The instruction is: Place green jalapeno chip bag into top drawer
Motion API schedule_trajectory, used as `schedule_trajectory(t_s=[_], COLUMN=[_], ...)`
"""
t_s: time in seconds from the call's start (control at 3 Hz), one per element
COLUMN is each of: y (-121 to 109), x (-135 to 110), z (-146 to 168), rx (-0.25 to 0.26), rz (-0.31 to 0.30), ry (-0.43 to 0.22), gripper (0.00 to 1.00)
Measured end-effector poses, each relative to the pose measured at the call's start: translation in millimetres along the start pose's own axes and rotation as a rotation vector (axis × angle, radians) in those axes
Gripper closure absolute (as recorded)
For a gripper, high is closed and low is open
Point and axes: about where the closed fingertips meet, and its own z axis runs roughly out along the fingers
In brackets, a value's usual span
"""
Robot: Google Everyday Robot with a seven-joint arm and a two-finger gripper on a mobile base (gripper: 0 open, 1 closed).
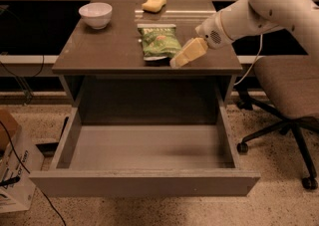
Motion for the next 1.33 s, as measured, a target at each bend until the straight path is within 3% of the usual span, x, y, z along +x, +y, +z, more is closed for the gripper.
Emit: schedule_trajectory(t_s=[0.67,1.0,1.33], y=[-35.3,-36.3,-32.1], x=[-13.5,-13.1,-11.2], z=[72.7,95.6,100.0], rx=[-0.068,-0.098,-0.104], rz=[0.026,0.031,0.019], ry=[-0.006,0.006,0.026], gripper=[0.00,0.20,0.51])
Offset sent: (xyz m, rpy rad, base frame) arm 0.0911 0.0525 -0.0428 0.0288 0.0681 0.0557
